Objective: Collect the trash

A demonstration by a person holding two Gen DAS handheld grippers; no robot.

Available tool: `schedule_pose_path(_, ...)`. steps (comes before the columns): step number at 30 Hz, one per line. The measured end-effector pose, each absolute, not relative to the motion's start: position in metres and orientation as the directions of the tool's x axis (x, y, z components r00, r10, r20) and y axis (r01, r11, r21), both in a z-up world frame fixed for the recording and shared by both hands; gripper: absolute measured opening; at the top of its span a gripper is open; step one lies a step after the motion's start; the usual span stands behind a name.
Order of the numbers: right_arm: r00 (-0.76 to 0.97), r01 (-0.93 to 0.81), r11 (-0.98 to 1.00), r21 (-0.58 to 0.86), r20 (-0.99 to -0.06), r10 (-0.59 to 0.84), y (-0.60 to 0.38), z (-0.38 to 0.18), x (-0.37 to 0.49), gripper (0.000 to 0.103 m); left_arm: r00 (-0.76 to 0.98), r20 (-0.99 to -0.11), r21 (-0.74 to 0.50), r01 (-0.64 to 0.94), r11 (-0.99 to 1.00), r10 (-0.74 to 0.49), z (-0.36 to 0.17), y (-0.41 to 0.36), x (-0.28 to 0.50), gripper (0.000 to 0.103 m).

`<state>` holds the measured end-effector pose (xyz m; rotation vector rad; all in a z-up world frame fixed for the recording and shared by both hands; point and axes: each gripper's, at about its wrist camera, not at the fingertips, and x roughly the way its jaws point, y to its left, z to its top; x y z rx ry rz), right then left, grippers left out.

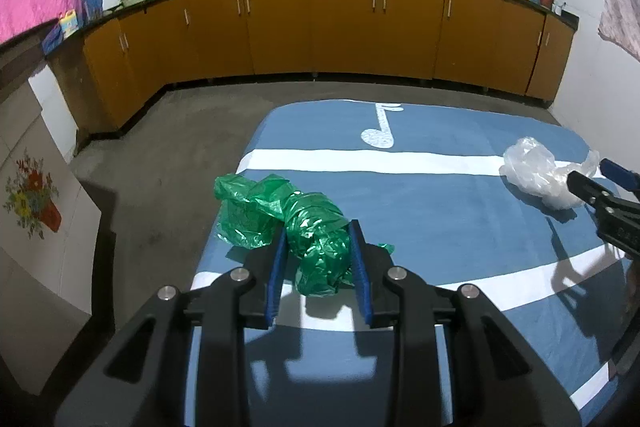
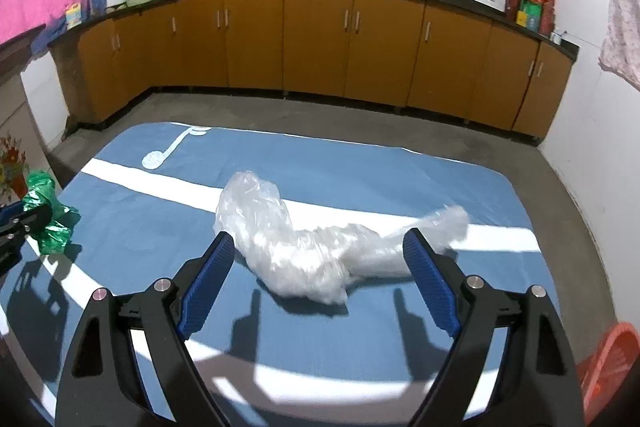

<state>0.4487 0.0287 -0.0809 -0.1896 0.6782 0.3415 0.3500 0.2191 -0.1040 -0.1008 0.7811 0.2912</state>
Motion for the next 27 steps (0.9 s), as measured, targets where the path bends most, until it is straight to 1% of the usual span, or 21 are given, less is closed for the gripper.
schedule_pose_path(5, 0.685, -0.436, 0.891, -0.124, -0.687, 0.24, 0.038, -0.091, 0.456, 0.086, 0.671, -0.71, 0.003, -0.298, 0.955, 0.211, -0.107, 0.223, 0.351, 0.03)
schedule_pose_path(6, 0.671, -0.447, 0.885, -0.131, -0.703, 0.235, 0.039, -0.094, 0.457, 0.083, 0.672, -0.711, -0.003, -0.297, 0.955, 0.207, -0.107, 0.223, 0.351, 0.03)
schedule_pose_path(7, 0.663, -0.45, 0.884, -0.129, -0.711, 0.234, 0.037, -0.095, 0.457, 0.077, 0.672, -0.711, -0.005, -0.296, 0.955, 0.204, -0.107, 0.223, 0.352, 0.03)
schedule_pose_path(8, 0.658, -0.446, 0.886, -0.13, -0.718, 0.226, 0.036, -0.095, 0.458, 0.075, 0.673, -0.712, -0.006, -0.294, 0.956, 0.203, -0.108, 0.222, 0.353, 0.03)
schedule_pose_path(9, 0.65, -0.444, 0.887, -0.13, -0.727, 0.218, 0.035, -0.097, 0.459, 0.069, 0.672, -0.713, -0.007, -0.293, 0.956, 0.201, -0.108, 0.222, 0.353, 0.03)
schedule_pose_path(10, 0.641, -0.445, 0.887, -0.126, -0.736, 0.218, 0.034, -0.098, 0.46, 0.067, 0.672, -0.714, -0.008, -0.291, 0.957, 0.199, -0.109, 0.221, 0.353, 0.03)
schedule_pose_path(12, 0.632, -0.441, 0.89, -0.121, -0.745, 0.212, 0.032, -0.099, 0.459, 0.056, 0.671, -0.715, -0.011, -0.289, 0.957, 0.195, -0.111, 0.221, 0.353, 0.03)
schedule_pose_path(15, 0.63, -0.435, 0.893, -0.116, -0.748, 0.21, 0.029, -0.099, 0.455, 0.048, 0.671, -0.717, -0.01, -0.284, 0.959, 0.191, -0.111, 0.219, 0.353, 0.03)
schedule_pose_path(21, 0.63, -0.423, 0.901, -0.097, -0.746, 0.215, 0.023, -0.098, 0.445, 0.044, 0.673, -0.716, -0.011, -0.275, 0.962, 0.184, -0.11, 0.215, 0.352, 0.03)
schedule_pose_path(27, 0.627, -0.405, 0.912, -0.067, -0.746, 0.224, 0.013, -0.094, 0.433, 0.043, 0.677, -0.715, -0.012, -0.259, 0.966, 0.173, -0.107, 0.205, 0.348, 0.03)
